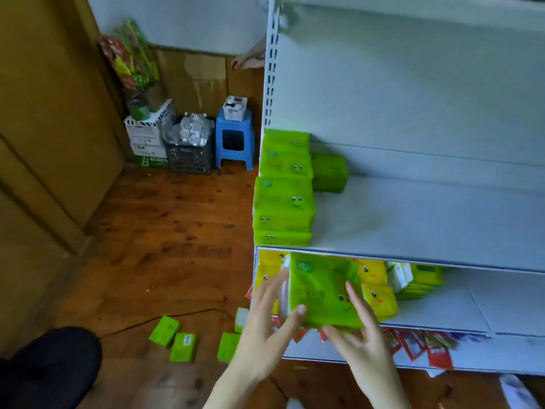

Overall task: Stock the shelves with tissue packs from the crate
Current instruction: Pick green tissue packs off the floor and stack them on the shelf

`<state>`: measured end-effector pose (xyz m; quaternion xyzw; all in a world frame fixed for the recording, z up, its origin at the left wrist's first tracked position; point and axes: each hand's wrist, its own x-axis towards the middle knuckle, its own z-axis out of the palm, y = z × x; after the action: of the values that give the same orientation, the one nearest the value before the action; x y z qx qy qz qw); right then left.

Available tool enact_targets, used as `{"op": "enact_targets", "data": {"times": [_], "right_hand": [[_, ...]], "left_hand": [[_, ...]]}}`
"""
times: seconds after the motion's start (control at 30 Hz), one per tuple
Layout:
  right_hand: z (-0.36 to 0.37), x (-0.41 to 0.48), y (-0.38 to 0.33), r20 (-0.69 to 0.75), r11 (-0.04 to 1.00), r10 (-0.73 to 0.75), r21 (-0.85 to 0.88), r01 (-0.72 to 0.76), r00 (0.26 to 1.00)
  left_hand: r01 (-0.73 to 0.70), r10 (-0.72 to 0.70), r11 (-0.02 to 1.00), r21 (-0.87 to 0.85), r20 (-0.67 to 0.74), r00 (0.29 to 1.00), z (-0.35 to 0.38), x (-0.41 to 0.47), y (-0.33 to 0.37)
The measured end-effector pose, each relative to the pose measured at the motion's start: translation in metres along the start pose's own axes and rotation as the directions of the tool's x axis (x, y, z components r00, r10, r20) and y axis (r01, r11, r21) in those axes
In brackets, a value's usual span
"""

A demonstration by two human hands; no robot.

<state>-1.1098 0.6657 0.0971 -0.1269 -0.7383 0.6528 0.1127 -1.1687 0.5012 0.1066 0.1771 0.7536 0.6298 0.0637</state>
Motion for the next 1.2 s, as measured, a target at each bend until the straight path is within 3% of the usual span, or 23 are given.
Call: {"op": "enact_targets", "data": {"times": [0.13, 0.27, 0.37, 0.43, 0.5, 0.57, 0.63, 0.7, 0.9, 1.07, 1.2], "right_hand": [[-0.059, 0.04, -0.026, -0.05, 0.999, -0.047, -0.013, 0.046, 0.998], [-0.087, 0.1, -0.043, -0.082, 0.988, -0.131, -0.089, 0.124, 0.988], [-0.095, 0.159, -0.052, -0.069, 0.981, -0.164, -0.115, 0.156, 0.984], [-0.094, 0.199, -0.06, -0.073, 0.978, -0.176, -0.129, 0.165, 0.982], [-0.088, 0.236, -0.07, -0.076, 0.972, -0.194, -0.151, 0.181, 0.978], [-0.081, 0.266, -0.078, -0.083, 0.967, -0.203, -0.175, 0.186, 0.976], [-0.072, 0.292, -0.081, -0.087, 0.963, -0.193, -0.209, 0.171, 0.977], [-0.064, 0.313, -0.08, -0.079, 0.958, -0.171, -0.245, 0.147, 0.982], [-0.043, 0.349, -0.052, 0.039, 0.947, -0.038, -0.318, 0.049, 0.998], [-0.04, 0.356, -0.033, 0.046, 0.926, -0.059, -0.372, 0.072, 0.997], [-0.042, 0.353, -0.034, 0.015, 0.855, -0.085, -0.512, 0.081, 0.996]], "left_hand": [[-0.12, 0.107, 0.985, 0.121, 0.107, 0.988, 0.046, 0.047, 0.035], [-0.187, 0.161, 0.957, 0.222, 0.129, 0.979, 0.066, 0.09, 0.052], [-0.302, 0.319, 0.828, 0.472, 0.045, 0.947, 0.062, 0.127, 0.062], [-0.257, 0.37, 0.695, 0.671, -0.028, 0.929, 0.05, 0.157, 0.07], [-0.094, 0.295, 0.55, 0.83, -0.088, 0.952, 0.036, 0.186, 0.08], [0.102, 0.066, 0.409, 0.907, -0.141, 0.988, 0.025, 0.206, 0.078], [0.197, -0.124, 0.352, 0.915, -0.163, 0.979, 0.021, 0.213, 0.066], [0.233, -0.212, 0.338, 0.912, -0.167, 0.963, 0.023, 0.212, 0.051], [0.243, -0.212, 0.339, 0.909, -0.178, 0.961, 0.021, 0.212, 0.038], [0.248, -0.201, 0.358, 0.9, -0.185, 0.962, 0.024, 0.214, 0.035], [0.246, -0.189, 0.363, 0.899, -0.188, 0.964, 0.024, 0.215, 0.032]]}}
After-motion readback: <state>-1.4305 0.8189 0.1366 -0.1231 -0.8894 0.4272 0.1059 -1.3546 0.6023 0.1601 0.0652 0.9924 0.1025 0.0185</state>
